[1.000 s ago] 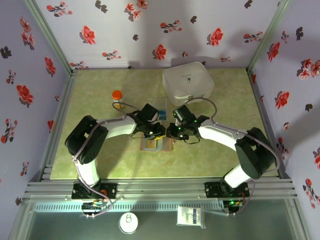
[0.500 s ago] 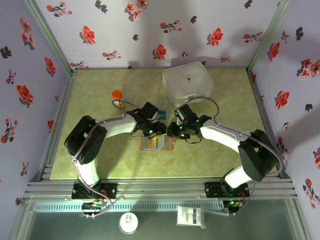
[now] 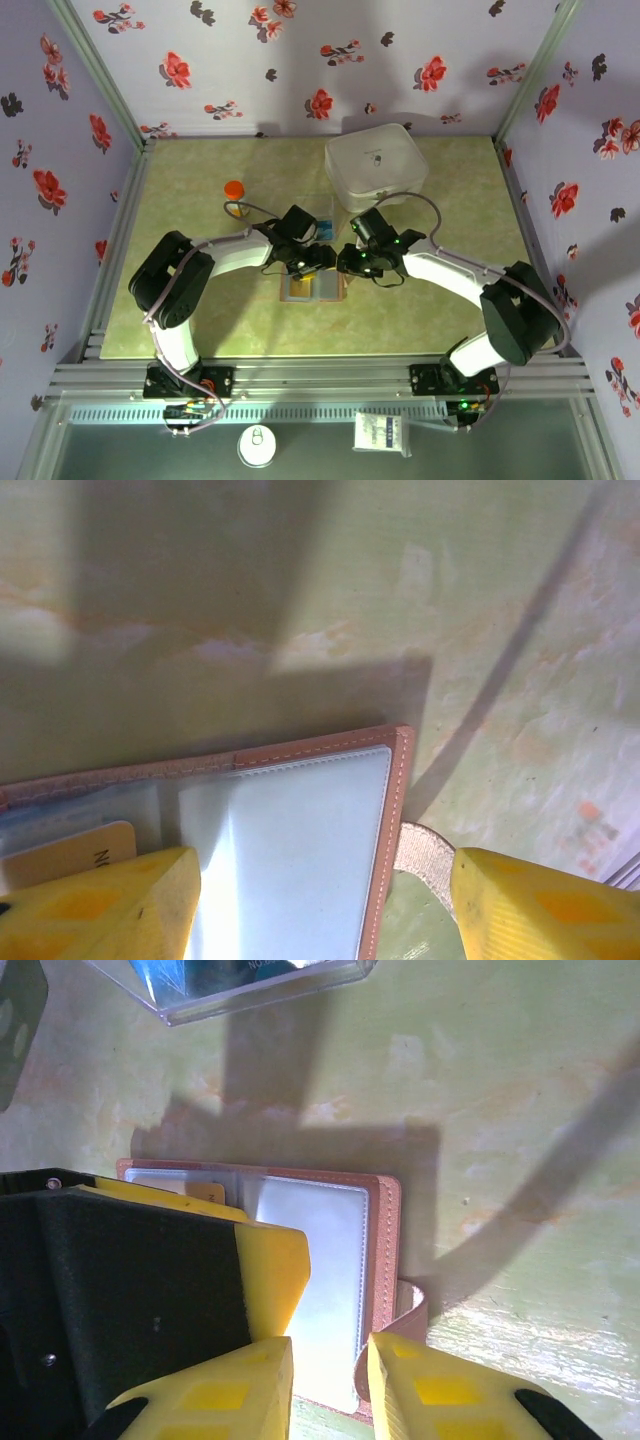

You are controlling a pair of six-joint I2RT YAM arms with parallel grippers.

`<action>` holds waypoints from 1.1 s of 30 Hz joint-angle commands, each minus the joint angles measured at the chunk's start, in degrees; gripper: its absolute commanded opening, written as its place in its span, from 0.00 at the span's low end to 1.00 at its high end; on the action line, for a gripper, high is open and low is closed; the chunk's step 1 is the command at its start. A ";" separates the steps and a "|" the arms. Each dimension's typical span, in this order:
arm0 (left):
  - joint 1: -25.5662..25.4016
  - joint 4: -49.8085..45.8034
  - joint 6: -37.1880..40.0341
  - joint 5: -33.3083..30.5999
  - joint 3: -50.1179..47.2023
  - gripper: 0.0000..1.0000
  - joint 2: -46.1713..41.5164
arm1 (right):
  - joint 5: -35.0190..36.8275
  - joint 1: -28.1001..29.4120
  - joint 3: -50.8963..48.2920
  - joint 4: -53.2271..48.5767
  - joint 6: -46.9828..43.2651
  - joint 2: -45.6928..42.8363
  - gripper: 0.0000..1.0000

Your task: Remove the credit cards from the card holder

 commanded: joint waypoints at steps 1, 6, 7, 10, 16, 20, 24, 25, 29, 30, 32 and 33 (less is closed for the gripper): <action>-0.91 1.82 0.70 1.92 0.02 0.68 -1.31 | 2.55 -0.09 0.92 -1.36 -0.90 -1.85 0.28; -0.88 0.38 1.39 0.83 -0.82 0.67 0.00 | 2.49 -0.09 0.77 -1.45 -0.58 -1.66 0.29; -0.81 0.25 1.44 0.51 -1.19 0.68 -0.14 | 2.24 -0.09 0.77 -1.38 -0.49 -1.54 0.29; -0.76 -0.03 1.90 -0.74 -2.48 0.67 -1.15 | 1.87 -0.09 0.64 -0.93 0.01 -1.34 0.29; 0.02 -2.63 3.52 -3.42 -4.17 0.68 -4.94 | 0.46 0.00 1.60 0.48 0.96 0.49 0.28; 0.77 -2.49 4.02 -3.65 -5.73 0.68 -7.62 | -0.03 0.50 2.27 1.17 1.80 1.57 0.28; 1.09 -1.27 4.51 -3.69 -7.25 0.66 -10.49 | -0.34 1.46 3.55 1.32 2.29 2.58 0.28; 1.23 -1.06 4.72 -3.68 -7.62 0.65 -11.16 | -0.34 1.79 3.83 1.42 2.32 2.96 0.28; 2.14 -1.77 4.85 -4.22 -9.05 0.62 -13.23 | -1.01 3.11 5.74 1.71 2.85 5.65 0.28; 2.36 -1.65 4.77 -4.50 -9.63 0.62 -13.87 | -1.03 3.56 6.25 1.51 2.85 6.22 0.28; 2.98 -1.38 4.48 -4.94 -11.35 0.59 -15.17 | -1.05 4.53 7.61 1.36 2.88 7.64 0.28; 3.24 -1.40 4.45 -5.05 -11.97 0.58 -15.54 | -1.02 4.93 8.11 1.41 2.85 8.17 0.28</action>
